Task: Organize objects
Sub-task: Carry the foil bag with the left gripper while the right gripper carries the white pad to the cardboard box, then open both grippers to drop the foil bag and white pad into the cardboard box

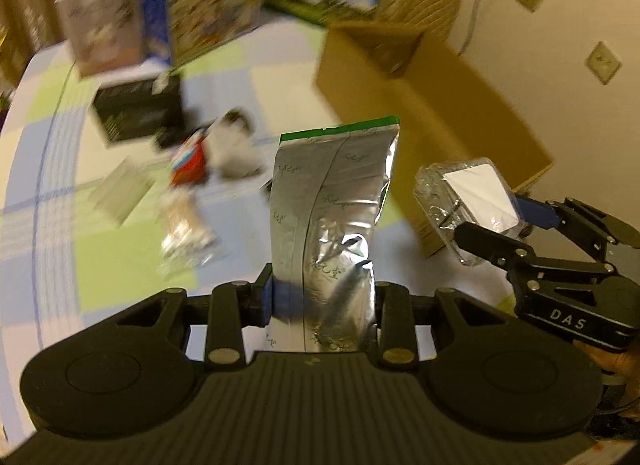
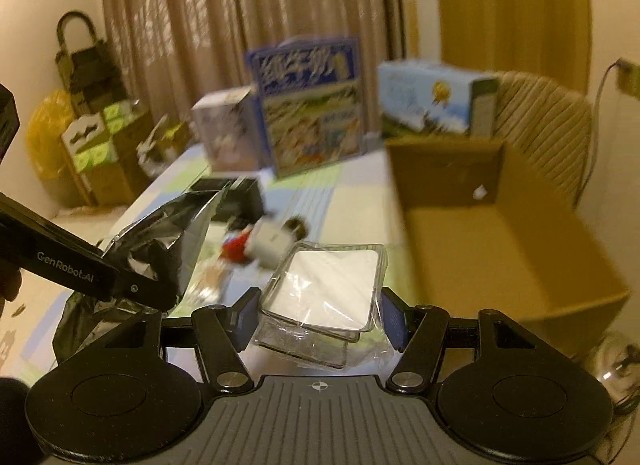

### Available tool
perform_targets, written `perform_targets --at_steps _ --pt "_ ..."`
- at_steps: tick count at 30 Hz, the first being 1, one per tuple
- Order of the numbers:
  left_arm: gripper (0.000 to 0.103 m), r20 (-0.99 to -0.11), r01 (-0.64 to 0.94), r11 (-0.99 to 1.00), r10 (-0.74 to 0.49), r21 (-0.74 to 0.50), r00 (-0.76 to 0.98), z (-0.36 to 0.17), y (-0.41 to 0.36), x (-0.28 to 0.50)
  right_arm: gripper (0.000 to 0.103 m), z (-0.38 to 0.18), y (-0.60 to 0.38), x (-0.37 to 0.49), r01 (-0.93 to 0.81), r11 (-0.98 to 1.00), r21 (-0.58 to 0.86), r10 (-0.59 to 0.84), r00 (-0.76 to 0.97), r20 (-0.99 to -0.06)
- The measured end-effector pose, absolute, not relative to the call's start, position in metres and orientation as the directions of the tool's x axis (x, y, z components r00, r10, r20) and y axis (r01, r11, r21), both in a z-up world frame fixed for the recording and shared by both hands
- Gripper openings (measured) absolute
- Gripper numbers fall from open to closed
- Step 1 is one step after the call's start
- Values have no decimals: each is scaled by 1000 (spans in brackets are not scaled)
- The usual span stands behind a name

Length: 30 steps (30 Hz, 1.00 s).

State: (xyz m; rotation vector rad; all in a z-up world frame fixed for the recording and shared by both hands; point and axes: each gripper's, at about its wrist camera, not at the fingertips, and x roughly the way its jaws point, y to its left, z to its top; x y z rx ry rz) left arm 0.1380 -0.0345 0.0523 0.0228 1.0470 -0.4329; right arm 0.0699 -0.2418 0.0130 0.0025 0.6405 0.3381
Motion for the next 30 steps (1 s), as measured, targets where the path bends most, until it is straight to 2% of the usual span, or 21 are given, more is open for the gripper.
perform_targets --at_steps 10,19,30 --pt "29 -790 461 857 -441 -230 426 87 -134 176 59 31 -317 103 -247 969 0 202 792 -576" --pt "29 -786 475 830 -491 -292 375 76 -198 224 59 12 -365 135 -193 981 -29 136 780 -611" --pt "30 -773 454 816 -531 -358 345 59 -232 262 59 -7 -382 154 -171 985 -27 113 757 -644"
